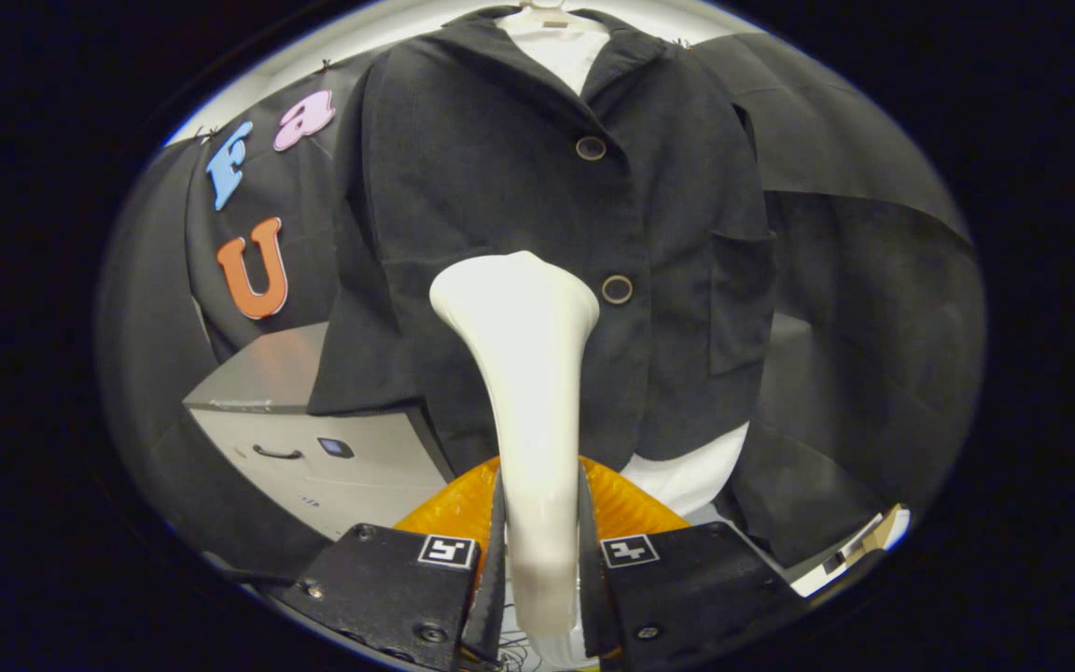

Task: Iron the clothes twice with a garment steamer, once on the left side and once on the right side.

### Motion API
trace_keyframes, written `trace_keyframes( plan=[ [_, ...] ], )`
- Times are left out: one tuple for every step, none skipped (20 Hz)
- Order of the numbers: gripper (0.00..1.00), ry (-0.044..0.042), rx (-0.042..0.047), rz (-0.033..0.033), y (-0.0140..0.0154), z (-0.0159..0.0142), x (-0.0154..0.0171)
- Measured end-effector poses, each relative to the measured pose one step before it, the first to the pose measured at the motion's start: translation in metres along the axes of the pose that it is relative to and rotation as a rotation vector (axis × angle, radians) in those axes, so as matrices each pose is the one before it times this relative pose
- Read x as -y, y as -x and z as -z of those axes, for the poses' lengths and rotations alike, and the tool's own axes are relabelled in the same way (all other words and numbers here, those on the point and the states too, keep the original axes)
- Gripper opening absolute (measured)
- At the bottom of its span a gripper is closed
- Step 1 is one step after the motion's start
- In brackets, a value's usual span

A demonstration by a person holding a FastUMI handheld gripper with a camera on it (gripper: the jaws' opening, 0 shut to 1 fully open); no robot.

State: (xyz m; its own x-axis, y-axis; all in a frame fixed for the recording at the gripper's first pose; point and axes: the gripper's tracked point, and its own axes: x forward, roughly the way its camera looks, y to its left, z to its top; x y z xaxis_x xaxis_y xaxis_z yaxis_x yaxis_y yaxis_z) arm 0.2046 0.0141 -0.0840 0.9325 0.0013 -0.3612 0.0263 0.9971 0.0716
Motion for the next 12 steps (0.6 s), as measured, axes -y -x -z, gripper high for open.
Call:
trace_keyframes(
  plan=[
    [0.36,0.00335,-0.01140,0.00397,-0.00239,0.00540,-0.00060],
    [0.36,0.00201,-0.01265,0.00653,-0.00083,0.00703,0.00161],
    [0.36,0.00077,-0.01024,0.00112,-0.00203,0.00478,-0.00114],
    [0.36,-0.00109,-0.00996,0.00122,-0.00097,0.00312,-0.00099],
    [0.36,-0.00113,-0.00592,0.00082,-0.00027,0.00276,0.00080],
    [0.36,-0.00060,-0.00421,0.00175,0.00077,0.00097,-0.00008],
    [0.36,-0.00255,-0.00128,-0.00042,0.00167,-0.00075,-0.00162],
    [0.36,-0.00317,-0.00117,-0.00137,0.00183,0.00033,0.00110],
    [0.36,-0.00416,-0.00099,-0.00241,0.00103,-0.00025,-0.00043],
    [0.36,-0.00554,0.00111,-0.00250,0.00314,-0.00207,-0.00049],
    [0.36,-0.00331,-0.00006,-0.00211,0.00427,-0.00152,-0.00042],
    [0.36,-0.00549,0.00322,-0.00316,0.00306,-0.00099,0.00018]
  ],
)
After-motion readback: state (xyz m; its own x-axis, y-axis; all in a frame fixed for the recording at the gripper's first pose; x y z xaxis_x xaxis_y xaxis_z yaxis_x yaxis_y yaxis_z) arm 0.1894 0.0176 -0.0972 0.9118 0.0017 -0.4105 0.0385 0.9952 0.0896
